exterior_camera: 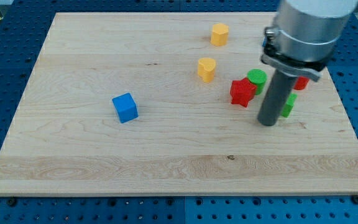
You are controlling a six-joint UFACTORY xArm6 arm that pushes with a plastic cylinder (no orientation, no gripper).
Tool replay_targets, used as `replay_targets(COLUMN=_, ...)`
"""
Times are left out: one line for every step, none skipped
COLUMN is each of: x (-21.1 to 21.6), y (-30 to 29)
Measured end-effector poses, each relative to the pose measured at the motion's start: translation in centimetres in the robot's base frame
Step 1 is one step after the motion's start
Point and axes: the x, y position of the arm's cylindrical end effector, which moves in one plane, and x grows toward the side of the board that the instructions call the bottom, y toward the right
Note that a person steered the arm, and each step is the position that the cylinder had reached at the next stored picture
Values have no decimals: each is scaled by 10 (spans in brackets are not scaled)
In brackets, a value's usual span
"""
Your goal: Push green star to green circle
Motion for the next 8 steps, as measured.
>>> replay_targets(x=-21, y=19)
replay_targets(x=-22, y=15)
replay_targets(x=-3, y=35)
replay_targets(x=-1, y=85)
replay_targets(x=-34, y=102)
replay_targets(x=-43, y=94)
replay_targets(x=-34, y=69)
replay_targets(x=-25, y=31)
